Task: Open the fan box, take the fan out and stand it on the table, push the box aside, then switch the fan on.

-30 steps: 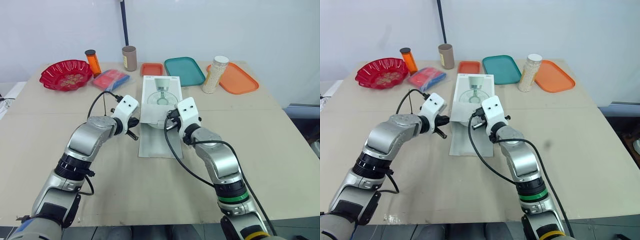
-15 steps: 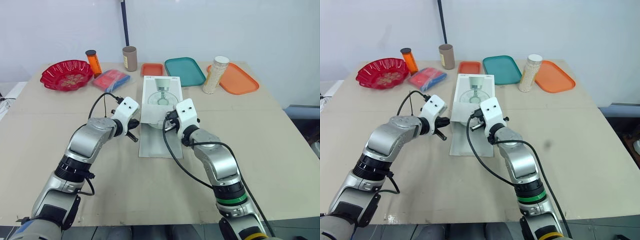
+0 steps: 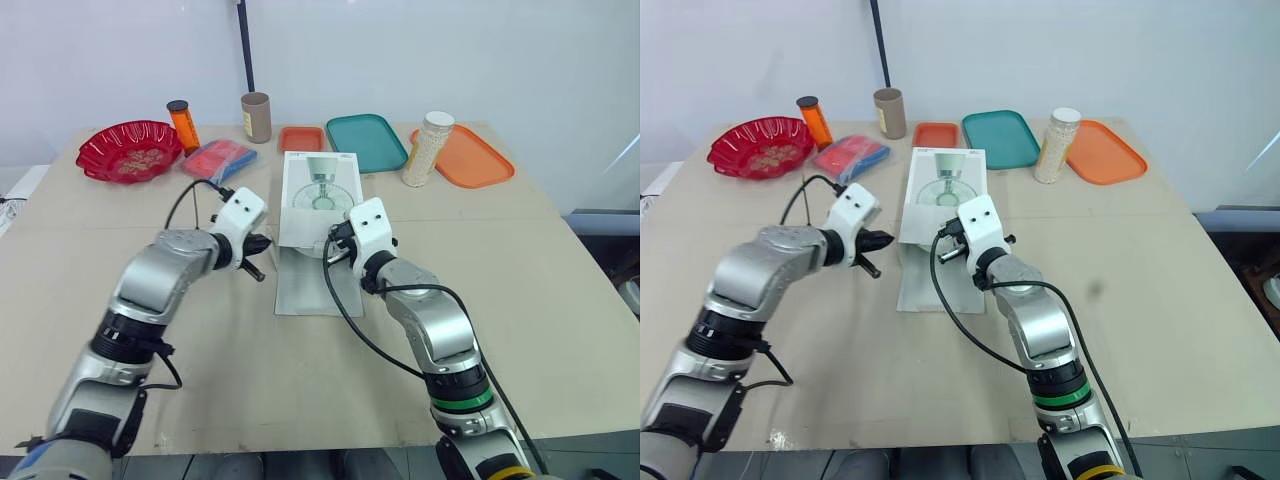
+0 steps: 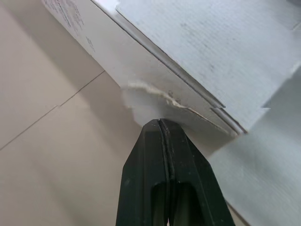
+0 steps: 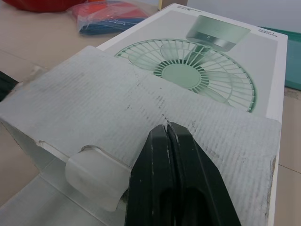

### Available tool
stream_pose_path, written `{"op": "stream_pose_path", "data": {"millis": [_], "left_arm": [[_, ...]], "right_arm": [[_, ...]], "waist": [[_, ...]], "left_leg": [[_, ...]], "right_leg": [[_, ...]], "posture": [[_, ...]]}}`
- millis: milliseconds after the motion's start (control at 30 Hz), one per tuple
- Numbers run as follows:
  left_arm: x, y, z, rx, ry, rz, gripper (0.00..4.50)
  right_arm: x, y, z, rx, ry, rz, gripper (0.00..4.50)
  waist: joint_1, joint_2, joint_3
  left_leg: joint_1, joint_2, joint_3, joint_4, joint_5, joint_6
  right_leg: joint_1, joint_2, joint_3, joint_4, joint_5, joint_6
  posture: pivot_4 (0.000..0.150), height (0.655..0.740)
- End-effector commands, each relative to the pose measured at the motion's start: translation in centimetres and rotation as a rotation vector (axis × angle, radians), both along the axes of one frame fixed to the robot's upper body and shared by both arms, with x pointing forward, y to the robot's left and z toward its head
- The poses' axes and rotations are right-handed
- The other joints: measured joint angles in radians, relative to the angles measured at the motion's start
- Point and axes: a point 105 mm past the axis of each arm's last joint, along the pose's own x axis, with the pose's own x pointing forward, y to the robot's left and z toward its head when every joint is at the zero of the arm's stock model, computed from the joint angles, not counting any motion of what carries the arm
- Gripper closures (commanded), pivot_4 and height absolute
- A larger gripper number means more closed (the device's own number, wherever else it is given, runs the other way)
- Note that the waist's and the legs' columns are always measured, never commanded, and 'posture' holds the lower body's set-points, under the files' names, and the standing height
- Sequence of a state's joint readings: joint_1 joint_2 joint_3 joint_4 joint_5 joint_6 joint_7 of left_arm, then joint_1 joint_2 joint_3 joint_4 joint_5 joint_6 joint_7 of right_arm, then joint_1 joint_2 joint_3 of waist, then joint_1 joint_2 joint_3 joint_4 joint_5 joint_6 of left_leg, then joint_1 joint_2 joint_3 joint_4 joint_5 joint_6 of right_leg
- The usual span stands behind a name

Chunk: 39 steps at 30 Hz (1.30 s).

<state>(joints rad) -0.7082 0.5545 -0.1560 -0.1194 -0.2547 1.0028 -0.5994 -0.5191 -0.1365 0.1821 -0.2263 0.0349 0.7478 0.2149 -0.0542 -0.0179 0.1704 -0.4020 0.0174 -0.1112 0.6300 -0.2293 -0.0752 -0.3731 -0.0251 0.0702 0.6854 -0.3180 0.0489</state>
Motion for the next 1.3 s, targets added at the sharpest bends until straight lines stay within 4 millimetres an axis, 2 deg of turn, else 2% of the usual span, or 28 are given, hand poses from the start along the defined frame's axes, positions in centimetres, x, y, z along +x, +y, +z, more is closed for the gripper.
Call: {"op": "stream_pose_path", "data": {"millis": [33,133,267,500,700,867,1033,1200,1300], "left_arm": [[-0.7,1.2,2.2,-0.032,-0.047,-0.034,4.50],[-2.0,1.1,3.8,-0.074,-0.033,-0.114,4.50],[-2.8,0.0,5.7,-0.171,-0.032,-0.187,4.50],[-3.1,-0.7,6.5,-0.219,-0.027,-0.204,4.50],[-3.8,-1.3,6.0,-0.251,0.024,-0.216,4.50],[-6.5,-2.6,4.5,-0.330,0.190,-0.256,4.50],[-7.5,-1.1,2.1,-0.313,0.363,-0.164,4.50],[-8.0,-0.4,1.2,-0.353,0.431,-0.143,4.50],[-8.7,-0.3,1.7,-0.386,0.455,-0.162,4.50]], "right_arm": [[-0.3,-0.1,-1.6,-0.020,0.064,0.003,4.47],[-0.3,-0.1,-1.6,-0.022,0.066,0.005,4.47],[-0.2,0.1,-1.7,-0.021,0.070,0.010,4.47],[-0.2,0.0,-1.7,-0.025,0.071,0.011,4.47],[-0.1,-0.2,-1.8,-0.029,0.074,0.011,4.47],[-0.1,-0.1,-2.0,-0.030,0.080,0.014,4.47],[-0.3,0.3,-2.2,-0.029,0.089,0.026,4.47],[-0.5,0.6,-2.4,-0.033,0.093,0.038,4.47],[-0.5,0.6,-2.4,-0.033,0.092,0.040,4.47]], "waist": [[0.000,0.000,0.000],[0.001,0.000,0.000],[0.000,0.000,0.000],[0.000,0.000,0.000],[0.000,0.000,0.000],[-0.001,0.000,0.000],[-0.005,0.000,0.000],[-0.006,-0.002,-0.001],[-0.006,-0.002,-0.001]], "left_leg": [[0.000,0.000,0.000,0.000,0.000,0.000],[0.000,0.000,0.000,0.000,0.000,0.000],[0.000,0.000,0.000,0.000,0.000,0.000],[0.000,0.000,0.000,0.000,0.000,0.000],[0.000,0.000,0.000,0.000,0.000,0.000],[0.000,0.000,0.000,0.000,0.000,0.000],[0.002,0.001,0.000,0.000,0.000,0.000],[0.002,0.001,0.000,0.000,0.000,0.000],[0.002,0.001,0.000,0.000,0.000,0.000]], "right_leg": [[0.000,0.000,0.000,0.000,0.000,0.000],[0.000,0.000,0.000,0.000,0.000,0.000],[0.000,0.000,0.000,0.000,0.000,0.000],[0.000,0.000,0.000,0.000,0.000,0.000],[0.000,0.000,0.000,0.000,0.000,0.000],[0.000,0.000,0.000,0.000,0.000,0.000],[0.001,0.000,0.000,0.001,0.000,0.000],[0.001,0.000,0.000,0.000,0.000,0.000],[0.001,0.000,0.000,0.000,0.000,0.000]], "posture": [[0.150,0.7400],[0.150,0.7400],[0.150,0.7400],[0.150,0.7400],[0.150,0.7400],[0.150,0.7400],[0.150,0.7400],[0.150,0.7400],[0.150,0.7400]]}}
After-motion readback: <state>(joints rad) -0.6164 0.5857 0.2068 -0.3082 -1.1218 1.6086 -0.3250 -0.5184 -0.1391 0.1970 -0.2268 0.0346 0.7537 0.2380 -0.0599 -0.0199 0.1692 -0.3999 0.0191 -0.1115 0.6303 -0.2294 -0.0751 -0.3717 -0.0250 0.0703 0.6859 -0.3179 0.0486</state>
